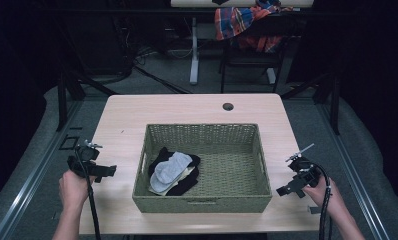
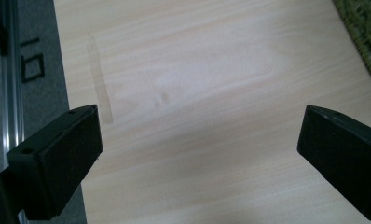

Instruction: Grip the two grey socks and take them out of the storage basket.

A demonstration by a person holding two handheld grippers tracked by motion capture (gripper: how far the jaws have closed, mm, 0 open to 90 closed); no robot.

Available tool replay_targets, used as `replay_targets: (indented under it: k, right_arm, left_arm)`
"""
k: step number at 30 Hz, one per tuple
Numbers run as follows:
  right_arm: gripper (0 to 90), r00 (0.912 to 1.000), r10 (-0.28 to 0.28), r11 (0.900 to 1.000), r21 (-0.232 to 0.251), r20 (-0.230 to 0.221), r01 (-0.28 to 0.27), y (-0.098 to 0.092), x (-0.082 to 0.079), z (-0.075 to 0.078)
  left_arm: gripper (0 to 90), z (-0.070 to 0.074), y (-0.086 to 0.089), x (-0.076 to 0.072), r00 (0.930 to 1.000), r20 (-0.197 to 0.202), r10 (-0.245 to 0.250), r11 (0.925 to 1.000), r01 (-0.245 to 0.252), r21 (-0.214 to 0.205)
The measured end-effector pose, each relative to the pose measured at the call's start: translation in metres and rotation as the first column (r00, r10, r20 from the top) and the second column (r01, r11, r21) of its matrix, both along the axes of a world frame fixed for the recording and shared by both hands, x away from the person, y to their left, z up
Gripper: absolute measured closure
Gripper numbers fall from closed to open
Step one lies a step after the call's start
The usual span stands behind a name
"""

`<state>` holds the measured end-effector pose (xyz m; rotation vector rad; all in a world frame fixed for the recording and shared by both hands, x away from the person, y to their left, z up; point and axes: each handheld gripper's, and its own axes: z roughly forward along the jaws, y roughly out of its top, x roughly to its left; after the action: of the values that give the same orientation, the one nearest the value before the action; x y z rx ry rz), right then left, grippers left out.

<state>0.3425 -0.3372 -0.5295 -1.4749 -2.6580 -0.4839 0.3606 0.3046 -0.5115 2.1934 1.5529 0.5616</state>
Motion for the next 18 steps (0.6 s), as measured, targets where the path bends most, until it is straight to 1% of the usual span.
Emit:
replay_targets:
  k: [1, 2, 3, 4, 5, 6, 7, 8, 9, 10, 11, 13, 14, 15, 16, 18]
  right_arm:
    - [2.5, 1.0000, 0.003, 1.0000, 0.002, 0.000, -0.003, 0.0000, 0.0001, -0.0001]
    - [2.3, 1.0000, -0.002, 0.9999, 0.014, 0.003, 0.002, 0.0007, -0.0001, -0.0009]
    - [2.2, 1.0000, 0.000, 0.9999, 0.010, 0.010, 0.000, 0.0009, -0.0002, -0.0014]
    - [2.2, 1.0000, 0.000, 0.9999, 0.010, 0.010, 0.000, 0.0009, -0.0002, -0.0014]
    - [2.1, 0.9999, 0.006, 1.0000, -0.003, 0.012, -0.006, 0.0006, -0.0001, -0.0014]
    - [2.1, 0.9994, 0.001, 1.0000, -0.009, 0.035, -0.001, 0.0014, -0.0017, -0.0021]
    - [2.0, 0.9996, 0.006, 0.9999, 0.015, 0.028, -0.006, 0.0016, -0.0019, -0.0015]
    - [1.9, 0.9991, -0.014, 0.9997, 0.022, 0.041, 0.013, 0.0018, -0.0034, -0.0023]
    - [1.9, 0.9993, 0.002, 1.0000, 0.006, 0.036, -0.003, 0.0006, -0.0027, -0.0010]
    - [1.8, 0.9993, 0.018, 0.9998, 0.002, 0.032, -0.018, -0.0001, -0.0020, 0.0001]
    - [1.4, 0.9983, -0.016, 0.9996, 0.026, 0.055, 0.015, 0.0011, -0.0039, -0.0020]
    - [1.3, 0.9991, 0.015, 0.9999, 0.005, 0.041, -0.015, 0.0000, -0.0022, 0.0000]
    - [1.2, 0.9963, -0.036, 0.9984, 0.045, 0.078, 0.033, 0.0027, -0.0048, -0.0038]
    - [1.3, 0.9977, -0.010, 0.9995, 0.030, 0.067, 0.008, 0.0024, -0.0035, -0.0017]
    - [1.2, 0.9979, 0.013, 0.9999, 0.000, 0.064, -0.013, 0.0017, -0.0023, -0.0005]
    - [1.1, 0.9984, 0.027, 0.9996, 0.006, 0.050, -0.027, 0.0017, -0.0011, 0.0007]
  left_arm:
    - [0.0, 0.0013, -0.0002, 0.0001, 0.9999, 0.005, -0.014, 0.9999, 0.014, -0.006]
    - [0.0, 0.0013, -0.0002, 0.0001, 0.9999, 0.005, -0.014, 0.9999, 0.014, -0.006]
    - [0.0, 0.0016, -0.0005, 0.0006, 0.9998, 0.011, -0.018, 0.9997, 0.018, -0.018]
    - [0.0, 0.0015, -0.0006, 0.0009, 0.9997, 0.008, -0.025, 0.9994, 0.025, -0.026]
    - [0.0, 0.0005, -0.0004, 0.0019, 0.9987, -0.002, -0.051, 0.9979, 0.051, -0.039]
    - [0.0, -0.0011, -0.0007, 0.0040, 0.9968, -0.043, -0.068, 0.9964, 0.066, -0.054]
    - [0.0, -0.0023, -0.0011, 0.0052, 0.9956, -0.063, -0.069, 0.9961, 0.065, -0.060]
    - [0.0, -0.0029, -0.0015, 0.0063, 0.9941, -0.080, -0.074, 0.9959, 0.069, -0.059]
    - [0.0, -0.0035, -0.0016, 0.0068, 0.9934, -0.084, -0.078, 0.9950, 0.072, -0.069]
    - [0.0, -0.0039, -0.0017, 0.0069, 0.9939, -0.079, -0.077, 0.9946, 0.071, -0.075]
    - [0.0, -0.0037, -0.0016, 0.0067, 0.9942, -0.077, -0.076, 0.9945, 0.070, -0.078]
    - [0.0, -0.0034, -0.0007, 0.0056, 0.9948, -0.067, -0.077, 0.9930, 0.070, -0.095]
    - [0.0, -0.0033, -0.0002, 0.0053, 0.9947, -0.065, -0.079, 0.9925, 0.073, -0.099]
    - [0.0, -0.0031, 0.0003, 0.0049, 0.9946, -0.055, -0.088, 0.9905, 0.082, -0.111]
    - [0.0, -0.0029, 0.0003, 0.0044, 0.9947, -0.037, -0.096, 0.9875, 0.090, -0.129]
    - [0.0, -0.0009, 0.0003, 0.0034, 0.9932, -0.002, -0.116, 0.9834, 0.115, -0.141]
